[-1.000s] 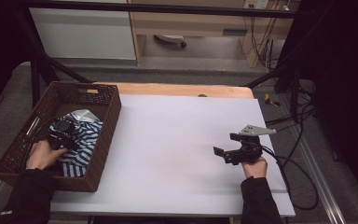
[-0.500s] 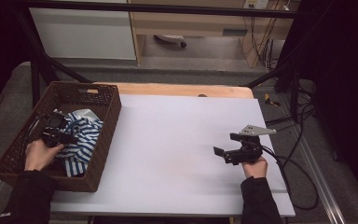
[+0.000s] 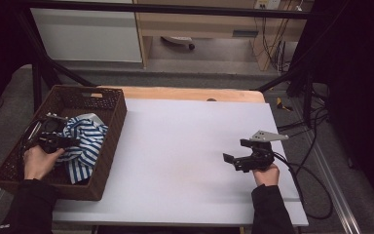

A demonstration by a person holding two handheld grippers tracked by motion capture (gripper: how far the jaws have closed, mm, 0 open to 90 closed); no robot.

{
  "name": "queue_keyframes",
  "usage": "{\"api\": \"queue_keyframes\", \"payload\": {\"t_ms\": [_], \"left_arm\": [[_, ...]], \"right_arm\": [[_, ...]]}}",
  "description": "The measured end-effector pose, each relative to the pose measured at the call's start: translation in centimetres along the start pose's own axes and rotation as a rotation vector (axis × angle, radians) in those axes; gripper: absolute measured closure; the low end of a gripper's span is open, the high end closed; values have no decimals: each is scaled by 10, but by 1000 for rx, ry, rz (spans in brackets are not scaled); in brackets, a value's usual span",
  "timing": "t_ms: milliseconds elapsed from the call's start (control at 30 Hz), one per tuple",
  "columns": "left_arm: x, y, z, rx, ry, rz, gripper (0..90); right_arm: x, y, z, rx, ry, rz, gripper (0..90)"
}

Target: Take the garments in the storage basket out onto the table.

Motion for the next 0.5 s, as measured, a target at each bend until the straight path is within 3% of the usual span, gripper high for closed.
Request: {"api": "queue_keyframes", "payload": {"t_ms": [267, 500], "left_arm": [[0, 10, 0, -39, 21, -76, 845], [-3, 14, -1, -54, 9, -84, 845]], "right_arm": [[0, 0, 0, 1, 0, 0, 45], [0, 0, 0, -3, 1, 1, 45]]}}
Point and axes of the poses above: each handheld gripper's, and its own axes: y roughly backward along the jaws, z roughly out of its top, x roughly to its left, the point moved 3 cm from there along -y, roughly forward along the jaws, and after that the axes turned 15 degrees about y, right-handed, at the moved point
